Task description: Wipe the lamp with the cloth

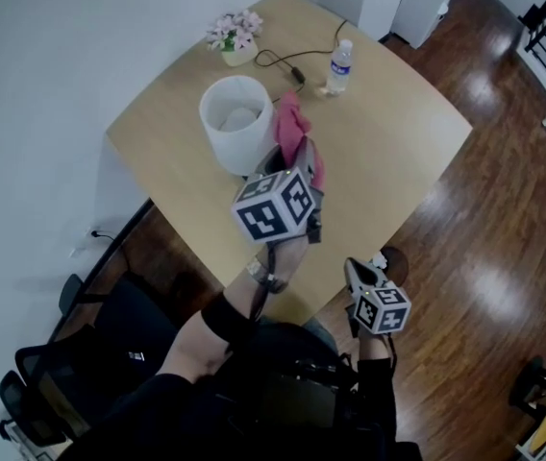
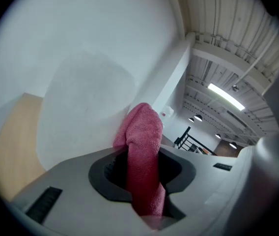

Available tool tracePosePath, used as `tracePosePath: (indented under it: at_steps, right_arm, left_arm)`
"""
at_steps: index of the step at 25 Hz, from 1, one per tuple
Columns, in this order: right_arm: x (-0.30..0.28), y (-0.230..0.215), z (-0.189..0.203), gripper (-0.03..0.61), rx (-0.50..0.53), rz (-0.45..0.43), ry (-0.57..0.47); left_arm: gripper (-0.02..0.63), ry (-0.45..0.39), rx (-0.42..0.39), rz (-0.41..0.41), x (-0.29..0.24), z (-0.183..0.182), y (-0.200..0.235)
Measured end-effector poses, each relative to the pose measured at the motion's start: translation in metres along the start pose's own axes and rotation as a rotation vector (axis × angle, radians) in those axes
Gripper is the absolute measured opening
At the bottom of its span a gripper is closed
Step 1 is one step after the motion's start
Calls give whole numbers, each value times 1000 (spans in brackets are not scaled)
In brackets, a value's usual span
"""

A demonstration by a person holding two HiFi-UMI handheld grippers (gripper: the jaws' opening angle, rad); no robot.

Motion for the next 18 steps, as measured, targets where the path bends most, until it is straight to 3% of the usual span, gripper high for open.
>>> tracePosePath:
  at_steps: [3, 6, 11, 18]
  right_arm:
    - [-1, -2, -3, 9, 14, -14, 0]
    - [-3, -2, -1, 9, 20, -27, 9]
    - [1, -6, 12, 9, 9, -36, 35]
    - [4, -12, 18, 9, -3, -13, 38]
  left_arm:
    - [121, -46, 57, -52, -6, -8, -3]
    - [121, -37, 64, -80, -8, 6, 2]
    - [121, 43, 90, -152, -15, 46, 27]
    - [120, 150, 51, -175, -25, 91, 56]
Point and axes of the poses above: the fingertips, and each gripper's own axes: x backward along the fingers, y to its left, z out of its underside, the point moved 7 cm from there along x, backward along the fingers, and after that the axes turned 12 degrees about -y, right-handed, at the moved point
